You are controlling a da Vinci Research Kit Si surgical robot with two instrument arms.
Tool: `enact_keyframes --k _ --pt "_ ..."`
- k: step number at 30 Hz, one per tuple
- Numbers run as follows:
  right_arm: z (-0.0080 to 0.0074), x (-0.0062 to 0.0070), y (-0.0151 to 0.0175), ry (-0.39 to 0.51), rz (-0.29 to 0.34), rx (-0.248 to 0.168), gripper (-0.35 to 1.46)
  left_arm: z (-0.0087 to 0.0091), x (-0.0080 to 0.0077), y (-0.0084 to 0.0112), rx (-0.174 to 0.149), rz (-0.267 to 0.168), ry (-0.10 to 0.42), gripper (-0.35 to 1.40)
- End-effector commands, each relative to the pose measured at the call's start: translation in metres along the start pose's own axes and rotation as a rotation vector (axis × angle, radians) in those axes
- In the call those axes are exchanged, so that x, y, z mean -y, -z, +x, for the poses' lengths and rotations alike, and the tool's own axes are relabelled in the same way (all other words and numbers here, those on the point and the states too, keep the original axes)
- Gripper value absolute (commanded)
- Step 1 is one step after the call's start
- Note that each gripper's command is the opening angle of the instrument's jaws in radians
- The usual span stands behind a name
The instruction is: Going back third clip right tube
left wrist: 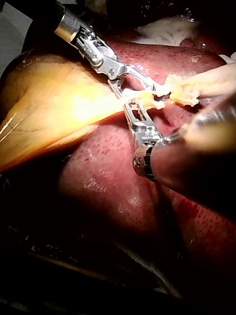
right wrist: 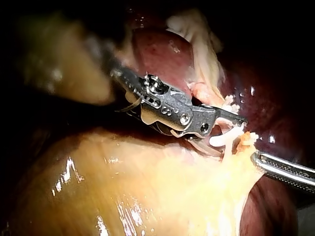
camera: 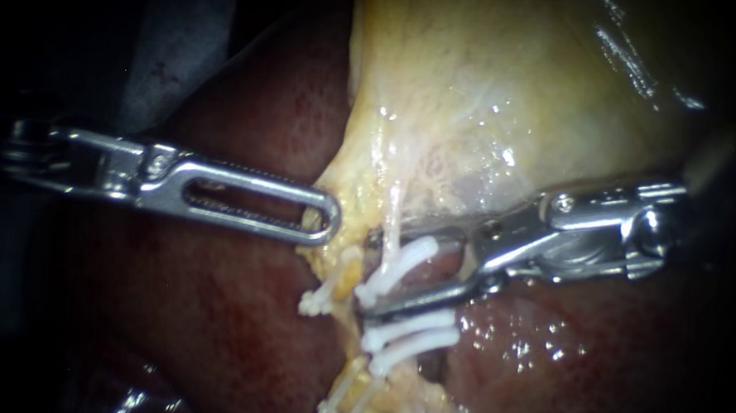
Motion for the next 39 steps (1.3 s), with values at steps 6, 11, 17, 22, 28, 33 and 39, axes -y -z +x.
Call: enact_keyframes --k 6,11,17,22,28,33,39 --pt "-0.0004 -0.0003 0.0007 0.078 -0.01 0.033 0.6 0.0 0.0 0.0 0.0 -0.001 0.0 -0.35" --pt "-0.0005 -0.0003 0.0017 -0.1 -0.034 0.037 0.6 0.0 0.0 0.0 0.0 -0.001 0.0 -0.35" --pt "0.0001 -0.0003 0.0022 -0.294 -0.042 0.043 0.6 0.0 0.0 0.0001 0.0 -0.001 0.0 -0.35" --pt "0.0006 0.0001 0.0024 -0.405 -0.033 0.024 0.6 0.0 -0.0001 0.0001 -0.001 -0.001 0.0 -0.35" --pt "0.0007 0.0005 0.0028 -0.429 -0.032 0.026 0.6 0.0 -0.0001 0.0001 -0.001 0.0 0.0 -0.35" --pt "0.0005 0.0006 0.0034 -0.435 -0.032 0.025 0.6 0.0 -0.0001 0.0001 -0.001 0.0 0.0 -0.35" --pt "0.0006 0.0007 0.0038 -0.436 -0.033 0.024 0.6 0.0 -0.0001 0.0001 -0.001 0.0 0.0 -0.35"
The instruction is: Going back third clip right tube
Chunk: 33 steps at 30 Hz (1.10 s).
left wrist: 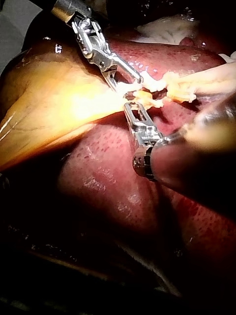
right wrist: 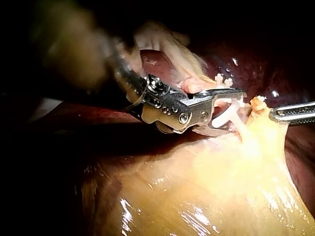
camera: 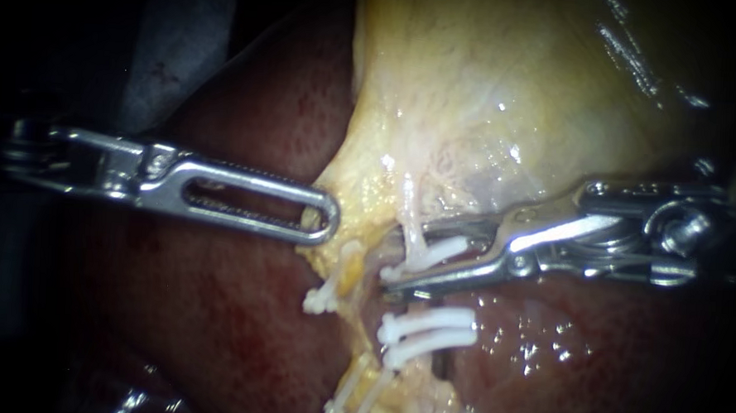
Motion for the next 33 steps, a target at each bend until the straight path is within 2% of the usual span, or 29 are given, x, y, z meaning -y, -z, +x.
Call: enact_keyframes --k 1,5,9,17,24,29,33 --pt "0.0 0.0002 0.0 0.0 0.001 -0.001 0.6 0.0 0.0 0.0 0.0 0.0 0.0 -0.35" --pt "0.0001 0.0005 -0.0002 0.001 -0.021 0.003 0.6 0.0 0.0 0.0 0.0 0.0 0.0 -0.35" --pt "0.0002 0.0007 -0.0007 0.02 -0.109 0.071 0.6 0.0 0.0 0.0 0.0 0.0 0.0 -0.35" --pt "0.0002 0.0007 -0.0009 0.067 -0.189 0.11 0.6 0.0 0.0 0.0 0.0 0.0 0.0 -0.35" --pt "0.0003 0.0006 -0.0017 0.065 -0.182 0.105 0.6 0.0 0.0 0.0 0.0 0.0 0.0 -0.35" --pt "0.0006 0.0006 -0.0023 0.056 -0.093 0.042 0.6 0.0 0.0 0.0 0.0 0.0 0.0 -0.35" --pt "0.0011 0.0007 -0.0031 0.049 -0.045 0.017 0.6 0.0 0.0 0.0 0.0 0.0 0.0 -0.35"
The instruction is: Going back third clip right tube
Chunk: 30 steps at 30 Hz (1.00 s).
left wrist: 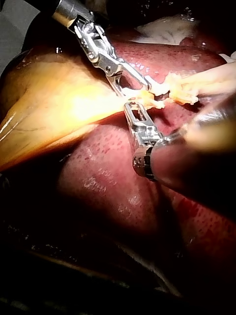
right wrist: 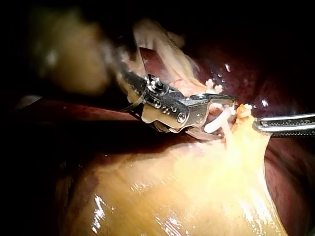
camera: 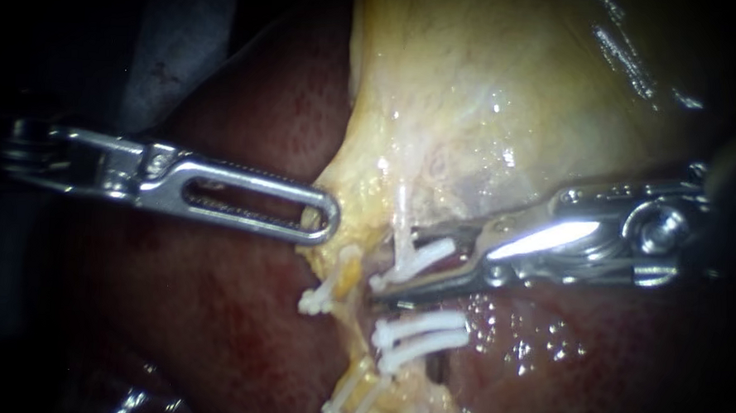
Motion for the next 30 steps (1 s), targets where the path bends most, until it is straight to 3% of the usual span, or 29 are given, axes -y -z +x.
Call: enact_keyframes --k 1,9,20,30 --pt "0.0001 0.0 -0.0001 -0.001 0.008 -0.006 0.6 0.0 0.0 0.0 0.0 0.0 0.0 -0.35" --pt "0.0003 0.0001 -0.0004 -0.017 0.059 -0.033 0.6 0.0 -0.0001 0.0001 0.0 0.0 0.0 -0.35" --pt "0.0004 -0.0001 -0.0014 -0.028 0.081 -0.035 0.6 0.0 -0.0004 0.0003 -0.002 0.002 -0.001 -0.35" --pt "-0.0002 -0.0005 0.0007 -0.025 0.091 -0.03 0.6 0.0 -0.0004 0.0004 -0.002 0.002 -0.001 -0.35"
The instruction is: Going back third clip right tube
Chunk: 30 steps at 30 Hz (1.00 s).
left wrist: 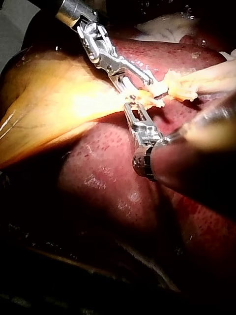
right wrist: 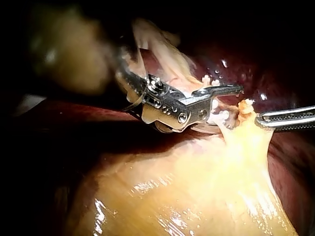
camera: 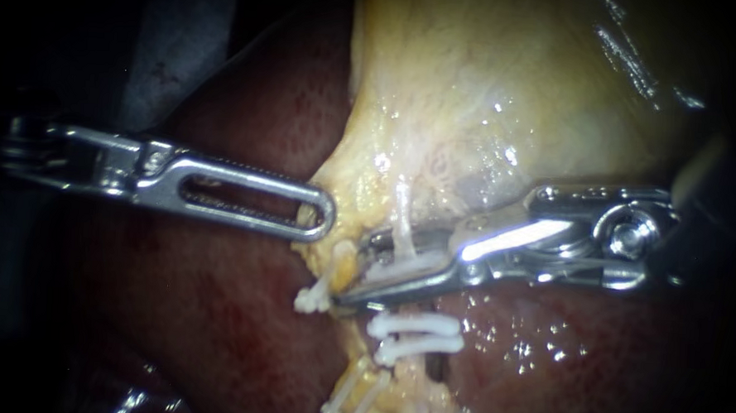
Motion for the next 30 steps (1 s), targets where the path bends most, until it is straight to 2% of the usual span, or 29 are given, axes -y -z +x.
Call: enact_keyframes --k 1,5,11,16,19,30 --pt "0.0001 0.0 0.0006 0.002 0.002 0.0 0.6 0.0 0.0 0.0 0.0 0.0 0.0 -0.35" --pt "0.0003 -0.0003 0.0028 -0.002 0.007 -0.003 0.6 0.0 0.0 0.0 0.0 0.0 0.0 -0.35" --pt "0.0004 -0.0005 0.0043 -0.01 -0.005 -0.015 0.6 0.0 0.0 0.0 0.0 0.0 0.0 -0.35" --pt "0.0001 -0.0005 0.0053 0.026 -0.016 -0.026 0.6 0.0 0.0 0.0 0.0 0.0 0.0 -0.35" --pt "0.0002 -0.0005 0.0064 0.068 -0.052 -0.056 0.6 0.0 0.0 0.0001 0.0 0.001 0.0 -0.35" --pt "0.0024 0.0 0.0129 0.135 -0.102 -0.093 0.6 0.0001 0.0 0.0001 0.0 0.0 0.0 -0.35"
